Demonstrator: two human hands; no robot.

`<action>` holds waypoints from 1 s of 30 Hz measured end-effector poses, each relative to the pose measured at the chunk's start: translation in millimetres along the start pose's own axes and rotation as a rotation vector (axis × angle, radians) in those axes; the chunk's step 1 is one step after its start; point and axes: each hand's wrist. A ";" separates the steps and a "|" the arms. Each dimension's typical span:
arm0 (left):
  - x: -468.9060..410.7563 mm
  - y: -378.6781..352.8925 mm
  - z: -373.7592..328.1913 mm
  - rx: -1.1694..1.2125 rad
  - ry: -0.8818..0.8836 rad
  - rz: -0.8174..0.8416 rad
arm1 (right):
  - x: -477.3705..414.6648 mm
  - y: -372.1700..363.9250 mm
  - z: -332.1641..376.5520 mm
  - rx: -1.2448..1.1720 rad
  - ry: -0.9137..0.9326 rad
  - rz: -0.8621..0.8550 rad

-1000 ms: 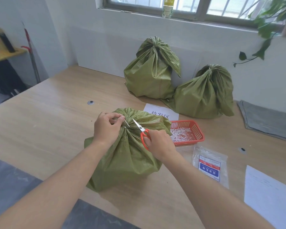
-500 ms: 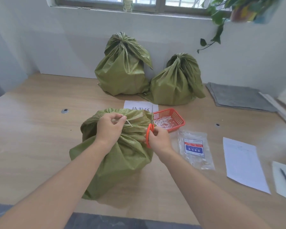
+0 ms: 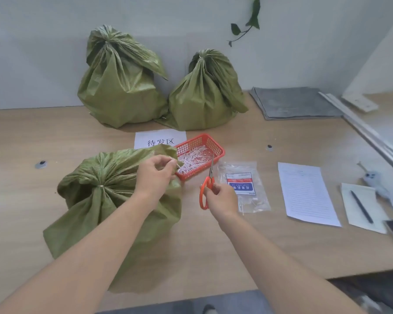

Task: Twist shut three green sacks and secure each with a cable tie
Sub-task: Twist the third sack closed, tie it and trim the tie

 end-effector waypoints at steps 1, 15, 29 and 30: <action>-3.4 -9.6 0.6 -0.002 0.014 0.002 | -5.5 2.7 -6.2 0.008 -0.013 0.004; -87.2 -111.7 21.5 0.178 0.333 -0.106 | -60.7 5.9 -88.4 0.043 -0.185 0.160; -176.1 -170.5 52.6 0.524 0.617 -0.189 | -66.7 -35.7 -153.8 0.151 -0.279 0.369; -179.2 -172.5 55.8 0.518 0.622 -0.162 | -66.5 -36.2 -158.4 0.158 -0.281 0.372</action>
Point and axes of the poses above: each hand's wrist, its own x-axis away from the middle knuckle, its own y-axis out of the back of the hand, z = x × y, and after that the axes turned 8 degrees about y, right-handed
